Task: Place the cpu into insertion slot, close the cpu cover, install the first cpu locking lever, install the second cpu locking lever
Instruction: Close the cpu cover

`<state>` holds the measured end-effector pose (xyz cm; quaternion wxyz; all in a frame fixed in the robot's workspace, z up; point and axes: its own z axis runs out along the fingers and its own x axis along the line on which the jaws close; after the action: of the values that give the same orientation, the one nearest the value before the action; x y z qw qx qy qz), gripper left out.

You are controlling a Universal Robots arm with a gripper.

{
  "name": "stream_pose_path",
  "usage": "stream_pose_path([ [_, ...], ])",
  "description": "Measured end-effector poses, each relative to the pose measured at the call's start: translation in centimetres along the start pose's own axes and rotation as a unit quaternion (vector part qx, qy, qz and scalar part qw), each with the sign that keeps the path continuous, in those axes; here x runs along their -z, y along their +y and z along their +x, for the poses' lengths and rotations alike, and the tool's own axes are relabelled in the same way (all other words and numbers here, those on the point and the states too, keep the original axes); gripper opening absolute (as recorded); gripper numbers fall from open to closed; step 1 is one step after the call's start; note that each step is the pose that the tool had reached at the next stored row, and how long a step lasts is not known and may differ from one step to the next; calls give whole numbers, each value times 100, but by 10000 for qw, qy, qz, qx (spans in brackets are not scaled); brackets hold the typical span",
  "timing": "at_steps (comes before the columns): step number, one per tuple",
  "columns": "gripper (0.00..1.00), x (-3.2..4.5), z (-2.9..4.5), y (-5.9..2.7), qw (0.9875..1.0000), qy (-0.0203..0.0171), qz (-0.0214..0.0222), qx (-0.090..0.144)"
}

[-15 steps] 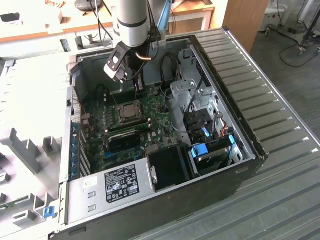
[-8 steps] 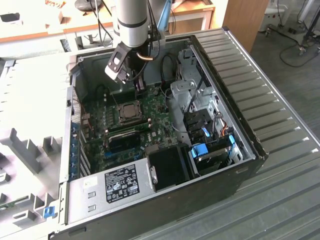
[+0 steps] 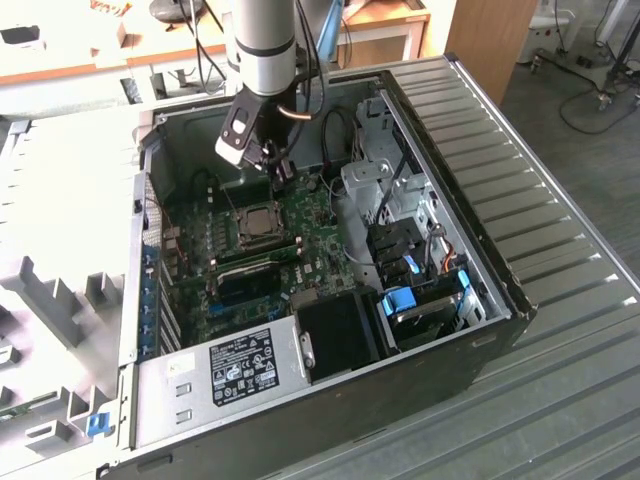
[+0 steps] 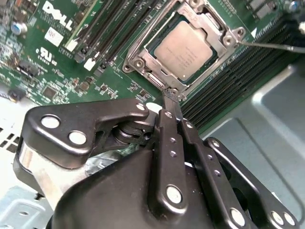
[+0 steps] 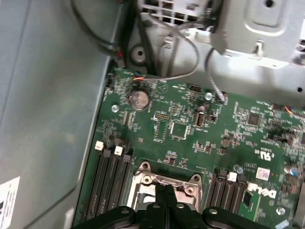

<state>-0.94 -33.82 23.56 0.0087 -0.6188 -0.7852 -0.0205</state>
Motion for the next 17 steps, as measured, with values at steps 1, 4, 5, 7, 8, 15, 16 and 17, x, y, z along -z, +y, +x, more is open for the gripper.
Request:
stream_pose_path([
  [1, 11, -1, 0, 0, 10000, 2, 4, 96],
  [4, 11, -6, 0, 0, 9993, 7, 14, 365],
  [5, 11, -7, 0, 0, 9990, 9, 18, 455],
  [7, 11, -10, 0, 0, 9980, 13, 25, 634],
  [8, 11, -11, -1, 0, 9973, 15, 29, 732],
  [15, 11, -21, -1, 0, 9907, 28, 54, 1362],
  [16, 11, -22, -1, 0, 9894, 30, 57, 1451],
  [17, 11, -23, -1, 0, 9880, 32, 61, 1541],
])
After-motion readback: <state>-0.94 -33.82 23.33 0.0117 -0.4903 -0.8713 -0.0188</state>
